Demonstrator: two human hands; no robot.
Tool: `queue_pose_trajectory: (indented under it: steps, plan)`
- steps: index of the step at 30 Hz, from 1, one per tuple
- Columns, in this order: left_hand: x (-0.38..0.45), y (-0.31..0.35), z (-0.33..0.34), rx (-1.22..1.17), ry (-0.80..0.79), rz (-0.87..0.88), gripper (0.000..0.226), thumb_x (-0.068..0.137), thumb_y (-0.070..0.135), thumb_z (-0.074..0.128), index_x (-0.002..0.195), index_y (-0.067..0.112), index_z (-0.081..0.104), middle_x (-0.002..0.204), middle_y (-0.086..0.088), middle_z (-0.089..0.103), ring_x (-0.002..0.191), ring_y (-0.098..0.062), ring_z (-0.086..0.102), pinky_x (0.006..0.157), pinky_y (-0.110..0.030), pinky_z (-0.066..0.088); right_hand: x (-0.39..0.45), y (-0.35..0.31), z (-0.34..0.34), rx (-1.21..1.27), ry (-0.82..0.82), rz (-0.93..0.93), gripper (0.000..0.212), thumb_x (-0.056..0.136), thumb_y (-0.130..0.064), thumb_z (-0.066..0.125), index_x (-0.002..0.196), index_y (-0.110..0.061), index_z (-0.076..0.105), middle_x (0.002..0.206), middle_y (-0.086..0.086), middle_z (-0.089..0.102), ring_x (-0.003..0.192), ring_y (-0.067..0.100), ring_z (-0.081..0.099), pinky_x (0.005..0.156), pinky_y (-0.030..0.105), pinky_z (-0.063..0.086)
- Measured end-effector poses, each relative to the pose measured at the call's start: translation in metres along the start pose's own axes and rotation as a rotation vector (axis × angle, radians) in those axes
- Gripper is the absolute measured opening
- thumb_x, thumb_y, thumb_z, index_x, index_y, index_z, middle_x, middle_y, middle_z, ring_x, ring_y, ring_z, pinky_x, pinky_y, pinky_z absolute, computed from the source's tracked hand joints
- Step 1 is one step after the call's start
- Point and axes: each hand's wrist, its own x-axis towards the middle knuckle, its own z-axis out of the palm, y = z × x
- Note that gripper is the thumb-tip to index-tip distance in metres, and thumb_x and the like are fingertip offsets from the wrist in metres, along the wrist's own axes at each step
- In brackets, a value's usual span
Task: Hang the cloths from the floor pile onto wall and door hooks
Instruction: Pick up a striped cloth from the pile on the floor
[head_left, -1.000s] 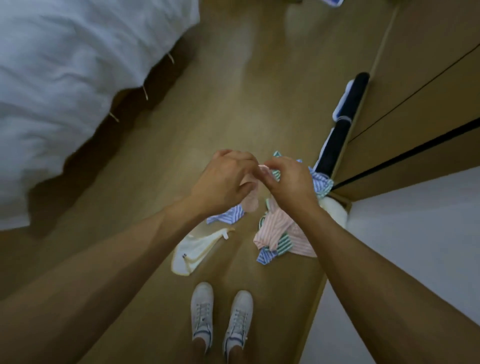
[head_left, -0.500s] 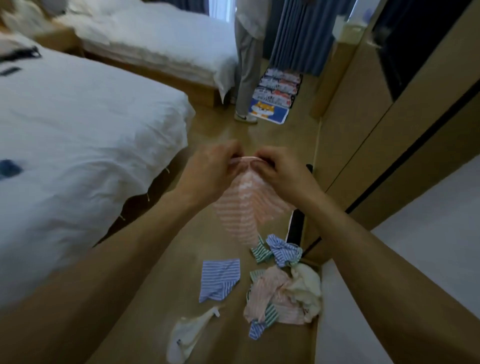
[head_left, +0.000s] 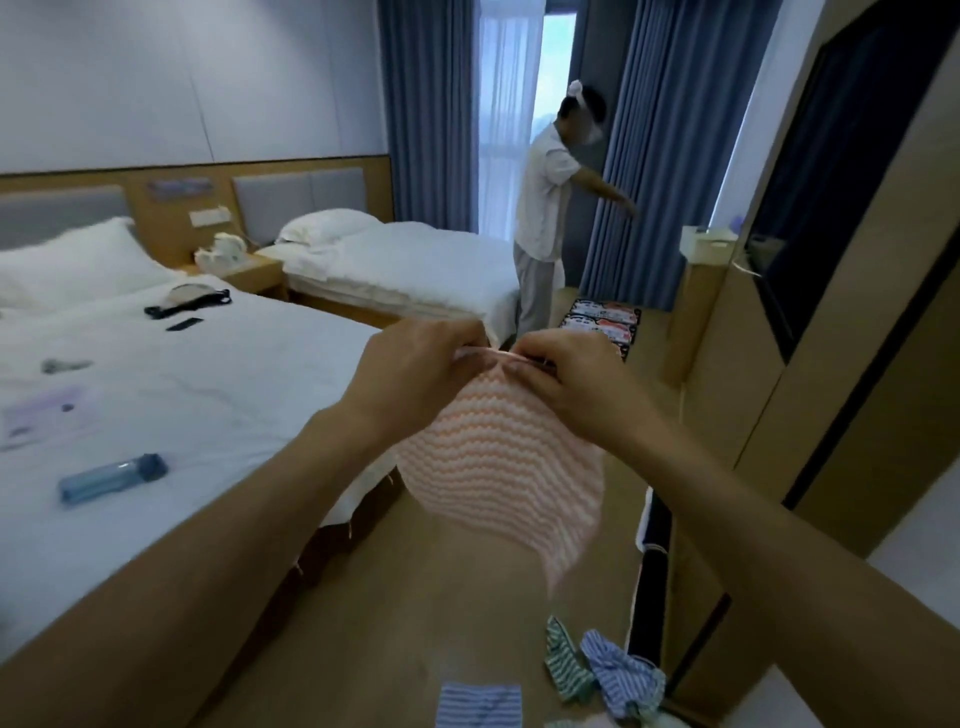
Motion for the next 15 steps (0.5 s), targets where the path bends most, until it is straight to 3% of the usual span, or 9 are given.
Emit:
queue_pose_trajectory:
  steps: [3,6,9,12,15]
  plan:
    - [-0.001,0.007,-0.02,0.057,0.065,-0.017,0.025,0.094,0.042,0.053,0.091,0.021,0.066,0.081,-0.002,0.069,0.068,-0.019,0.059,0.06,-0.031,0.047,0.01,-0.01,-0.012,0.049,0.009,-0.057,0.018,0.095,-0.03,0.058,0.078,-0.03,0.063,0.062,-0.02,0.047,0.061,-0.003,0.046,0.062,0.025,0.04]
    - [-0.008,0.012,-0.035,0.112,0.099,-0.059,0.024,0.094,0.044,0.052,0.096,0.024,0.065,0.082,-0.002,0.07,0.068,-0.017,0.06,0.063,-0.029,0.048,0.018,-0.021,-0.017,0.083,-0.001,-0.105,0.018,0.094,-0.029,0.057,0.086,-0.02,0.07,0.063,-0.021,0.046,0.062,-0.002,0.047,0.063,0.025,0.038]
    - [-0.023,0.013,-0.049,0.154,0.12,-0.125,0.025,0.092,0.047,0.052,0.102,0.029,0.065,0.087,0.0,0.072,0.071,-0.017,0.063,0.07,-0.035,0.054,0.022,-0.038,-0.015,0.147,-0.047,-0.145,0.019,0.094,-0.031,0.057,0.091,-0.019,0.071,0.066,-0.021,0.049,0.066,-0.005,0.049,0.067,0.018,0.037]
    - [-0.043,0.01,-0.063,0.212,0.137,-0.195,0.022,0.092,0.045,0.054,0.105,0.032,0.065,0.089,0.001,0.073,0.069,-0.01,0.057,0.07,-0.028,0.049,0.023,-0.06,-0.008,0.175,-0.069,-0.206,0.016,0.094,-0.029,0.059,0.093,-0.019,0.071,0.069,-0.019,0.055,0.066,-0.005,0.05,0.065,0.009,0.033]
    - [-0.066,0.009,-0.082,0.256,0.154,-0.256,0.02,0.092,0.041,0.057,0.105,0.03,0.068,0.092,0.001,0.073,0.073,-0.009,0.059,0.073,-0.027,0.048,0.026,-0.085,0.002,0.173,-0.108,-0.272,0.017,0.094,-0.026,0.059,0.101,-0.018,0.071,0.083,-0.009,0.064,0.074,0.005,0.056,0.077,0.016,0.042]
